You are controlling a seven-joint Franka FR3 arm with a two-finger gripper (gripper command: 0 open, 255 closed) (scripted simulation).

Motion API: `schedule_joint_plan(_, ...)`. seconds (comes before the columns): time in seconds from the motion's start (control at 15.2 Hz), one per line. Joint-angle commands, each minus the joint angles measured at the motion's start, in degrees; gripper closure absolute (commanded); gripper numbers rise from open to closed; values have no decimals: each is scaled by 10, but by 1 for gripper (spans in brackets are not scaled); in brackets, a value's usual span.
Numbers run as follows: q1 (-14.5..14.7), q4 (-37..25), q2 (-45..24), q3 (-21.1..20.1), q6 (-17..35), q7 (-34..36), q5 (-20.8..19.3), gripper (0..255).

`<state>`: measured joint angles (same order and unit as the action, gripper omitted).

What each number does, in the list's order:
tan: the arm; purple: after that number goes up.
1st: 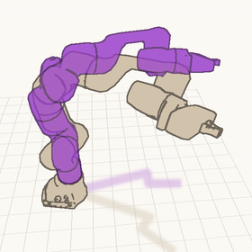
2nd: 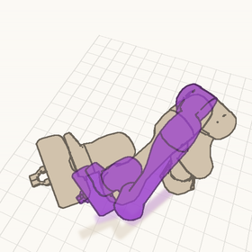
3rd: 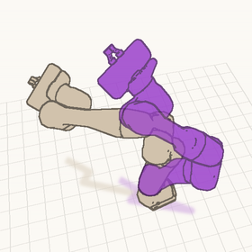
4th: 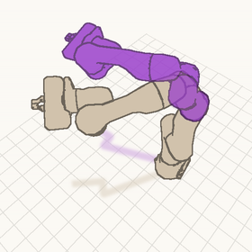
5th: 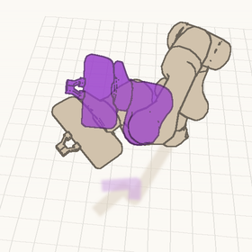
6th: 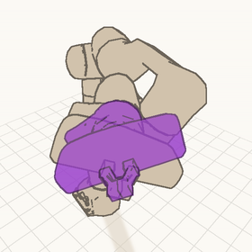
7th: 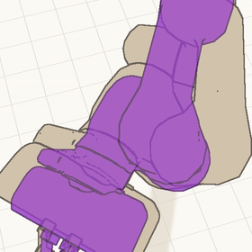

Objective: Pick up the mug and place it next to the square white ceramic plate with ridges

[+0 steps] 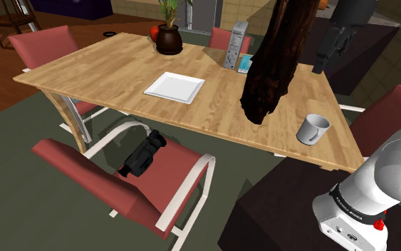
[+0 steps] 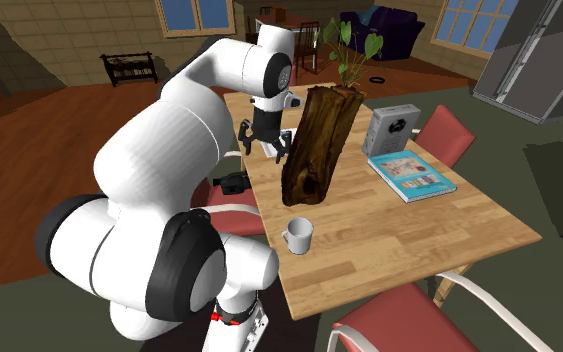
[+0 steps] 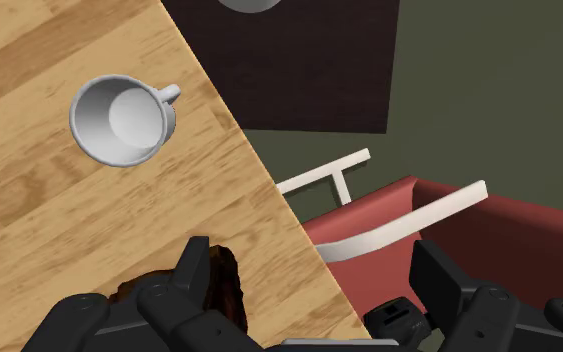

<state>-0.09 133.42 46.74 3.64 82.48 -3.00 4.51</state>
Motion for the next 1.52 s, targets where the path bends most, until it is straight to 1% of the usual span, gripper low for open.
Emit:
schedule_joint_plan(0.0,0,0,0,0,0,0,0,0)
schedule_joint_plan(0.4,-25,115,52,47,74,-56,-51,0)
schedule_joint_plan(0.79,-61,210,77,106,156,-114,-113,0)
schedule_joint_plan(1.12,-98,271,68,167,239,-165,-172,0)
schedule_joint_plan(1.39,-128,305,34,223,318,-207,-220,0)
schedule_joint_plan(1.45,-130,307,30,227,325,-210,-224,0)
